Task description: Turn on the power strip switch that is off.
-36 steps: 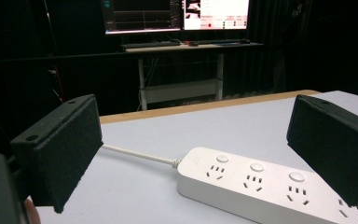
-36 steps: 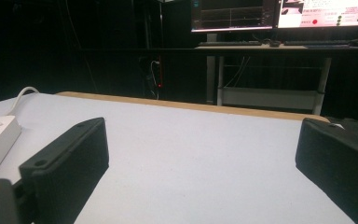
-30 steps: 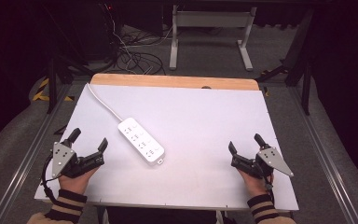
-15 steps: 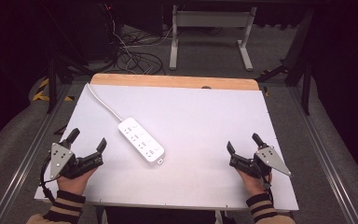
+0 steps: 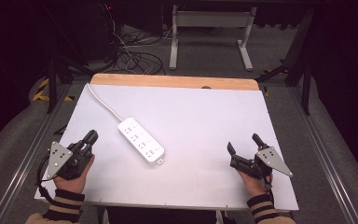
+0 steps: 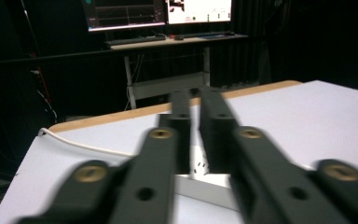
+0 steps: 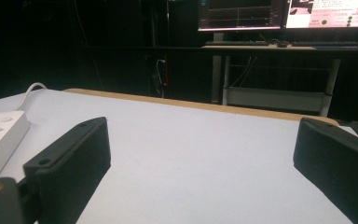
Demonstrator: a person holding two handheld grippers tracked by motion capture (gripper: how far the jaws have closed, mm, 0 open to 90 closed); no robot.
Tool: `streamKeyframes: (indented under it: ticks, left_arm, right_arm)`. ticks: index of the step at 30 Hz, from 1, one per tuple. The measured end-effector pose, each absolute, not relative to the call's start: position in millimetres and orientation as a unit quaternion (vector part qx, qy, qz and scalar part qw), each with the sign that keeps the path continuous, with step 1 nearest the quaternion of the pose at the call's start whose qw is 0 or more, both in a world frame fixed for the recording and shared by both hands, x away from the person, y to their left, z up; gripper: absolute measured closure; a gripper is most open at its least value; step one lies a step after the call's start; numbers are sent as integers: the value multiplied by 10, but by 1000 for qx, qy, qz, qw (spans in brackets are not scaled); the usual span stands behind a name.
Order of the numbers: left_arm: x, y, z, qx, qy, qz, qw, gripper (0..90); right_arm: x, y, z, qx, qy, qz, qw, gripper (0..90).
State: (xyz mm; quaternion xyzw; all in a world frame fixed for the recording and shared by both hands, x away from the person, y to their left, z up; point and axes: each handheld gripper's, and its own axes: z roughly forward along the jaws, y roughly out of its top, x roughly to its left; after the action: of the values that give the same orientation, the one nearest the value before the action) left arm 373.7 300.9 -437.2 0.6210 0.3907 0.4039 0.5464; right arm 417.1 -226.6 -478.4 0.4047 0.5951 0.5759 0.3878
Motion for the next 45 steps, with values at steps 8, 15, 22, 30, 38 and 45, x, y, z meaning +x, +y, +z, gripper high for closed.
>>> streamKeyframes:
  ticks: [8,15,22,30,38,45]
  left_arm:
    - [3893,2999,-4199,654,413,380,508,900]
    - [4153,2872,-4042,693,420,349,471,900]
    - [4566,2566,-3986,747,417,304,420,900]
    - [5023,2183,-3873,816,413,243,323,900]
    - [5332,2017,-4113,833,442,218,252,900]
    - [5400,1949,-4244,844,441,215,219,900]
  right_arm:
    - [4184,-2266,-4789,406,599,573,385,45]
    - [4190,-2282,-4789,410,600,571,382,61]
    - [4193,-2286,-4787,408,602,571,381,69]
    - [4193,-2286,-4785,407,602,572,380,68]
    - [4193,-2278,-4787,406,603,573,378,67]
    - [4185,-2278,-4785,404,605,573,377,67]
